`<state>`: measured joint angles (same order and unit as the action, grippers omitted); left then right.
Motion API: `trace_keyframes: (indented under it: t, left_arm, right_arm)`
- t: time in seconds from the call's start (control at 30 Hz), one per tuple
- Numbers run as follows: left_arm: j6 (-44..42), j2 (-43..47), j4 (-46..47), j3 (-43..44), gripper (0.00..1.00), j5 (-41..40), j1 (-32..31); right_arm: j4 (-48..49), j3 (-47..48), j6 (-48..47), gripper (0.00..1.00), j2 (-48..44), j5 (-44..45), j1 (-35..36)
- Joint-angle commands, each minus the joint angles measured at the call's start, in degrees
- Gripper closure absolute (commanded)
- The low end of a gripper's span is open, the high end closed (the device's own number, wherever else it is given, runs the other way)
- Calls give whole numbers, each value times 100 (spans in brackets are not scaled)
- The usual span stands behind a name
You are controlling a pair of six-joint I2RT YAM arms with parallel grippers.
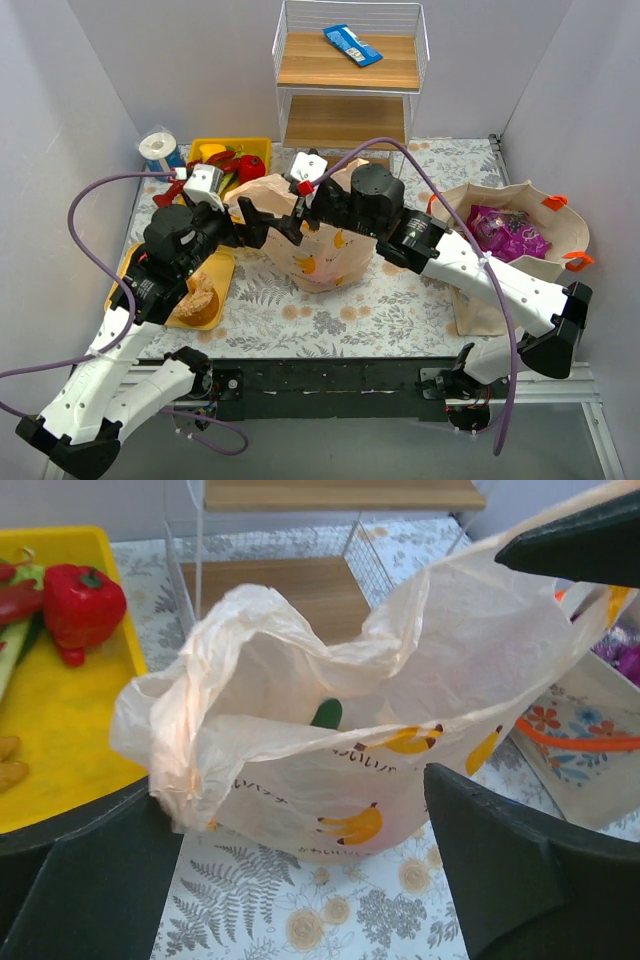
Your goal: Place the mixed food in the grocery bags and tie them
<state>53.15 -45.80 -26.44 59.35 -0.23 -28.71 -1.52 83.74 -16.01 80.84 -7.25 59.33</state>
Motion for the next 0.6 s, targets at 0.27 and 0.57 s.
trace_keyframes:
  t: [0.27,0.57]
  left_arm:
    - [-551,-324,455,1184,2,-1934,-3]
    - [-554,-1658,1272,1474,2,-2240,1172]
  right_arm:
    - [626,-174,-359,2,-183,66,-141]
    - [1038,388,-534,2,809,109,69]
